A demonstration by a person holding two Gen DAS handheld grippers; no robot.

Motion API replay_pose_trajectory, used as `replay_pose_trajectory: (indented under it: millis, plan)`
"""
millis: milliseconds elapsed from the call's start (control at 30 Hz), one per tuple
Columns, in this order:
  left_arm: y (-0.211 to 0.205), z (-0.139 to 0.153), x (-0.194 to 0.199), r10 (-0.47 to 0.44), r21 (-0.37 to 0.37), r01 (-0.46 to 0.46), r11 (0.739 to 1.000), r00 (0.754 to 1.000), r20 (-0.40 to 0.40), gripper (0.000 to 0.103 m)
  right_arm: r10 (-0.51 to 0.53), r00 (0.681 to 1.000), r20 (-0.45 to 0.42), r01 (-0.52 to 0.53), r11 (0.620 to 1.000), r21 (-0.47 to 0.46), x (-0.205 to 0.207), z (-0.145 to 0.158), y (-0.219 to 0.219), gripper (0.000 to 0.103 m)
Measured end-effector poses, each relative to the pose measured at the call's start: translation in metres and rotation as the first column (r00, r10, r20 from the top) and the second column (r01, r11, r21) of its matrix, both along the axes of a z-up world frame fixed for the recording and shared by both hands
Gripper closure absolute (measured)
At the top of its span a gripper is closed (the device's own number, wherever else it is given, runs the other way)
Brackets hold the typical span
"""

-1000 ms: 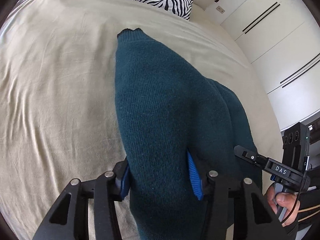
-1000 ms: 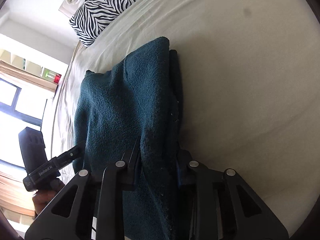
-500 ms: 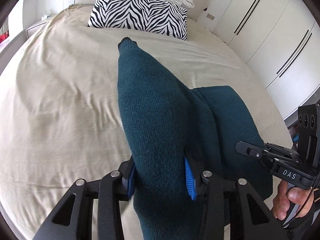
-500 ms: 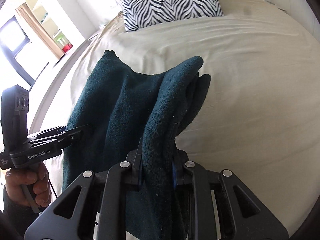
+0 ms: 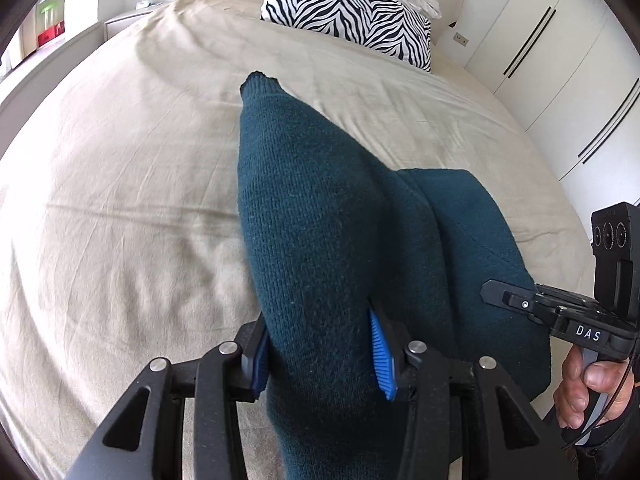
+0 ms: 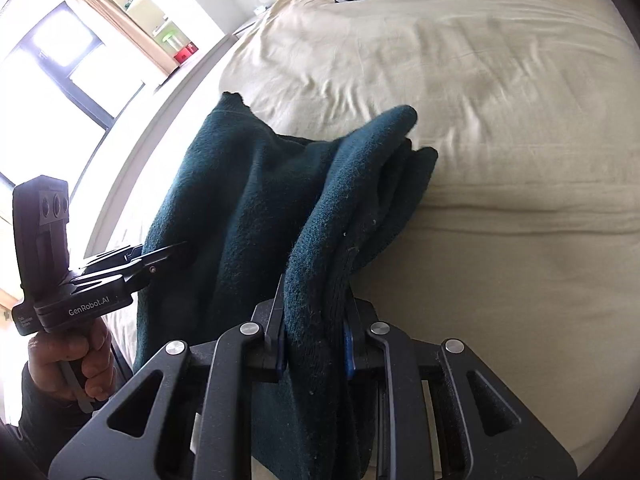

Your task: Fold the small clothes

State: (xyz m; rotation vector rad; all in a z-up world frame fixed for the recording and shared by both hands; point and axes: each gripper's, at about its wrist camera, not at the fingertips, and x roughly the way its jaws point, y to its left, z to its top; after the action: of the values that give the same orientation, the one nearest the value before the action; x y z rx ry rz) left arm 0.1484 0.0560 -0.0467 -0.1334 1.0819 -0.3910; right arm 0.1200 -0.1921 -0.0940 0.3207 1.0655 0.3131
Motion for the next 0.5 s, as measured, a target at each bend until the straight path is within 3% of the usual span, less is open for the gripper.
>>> replay_pose_trajectory:
  millis: [133,233,367,500]
  plan:
    - [0.011,-0.012,-0.006,0.028,-0.052,-0.028,0.998,1.0,0.004,0.05,-0.07,0.995,-0.078,0.079,0.991,0.112,-0.008,-0.039,-0.039,0.079]
    - [0.019,-0.015,-0.018,0.041,-0.046,-0.04,0.998,0.999,0.016,0.042,-0.104,0.99,-0.092,0.122,0.97,0.21,-0.01,-0.055,-0.06,0.064]
    - [0.031,-0.011,-0.03,0.079,-0.056,-0.079,0.995,0.997,0.012,0.037,-0.178,0.98,-0.09,0.195,0.95,0.243,-0.023,-0.049,-0.072,0.061]
    - [0.032,0.001,-0.043,0.114,-0.018,-0.113,0.993,0.992,0.063,0.037,-0.263,0.964,-0.03,0.263,0.939,0.224,-0.049,-0.03,-0.081,0.061]
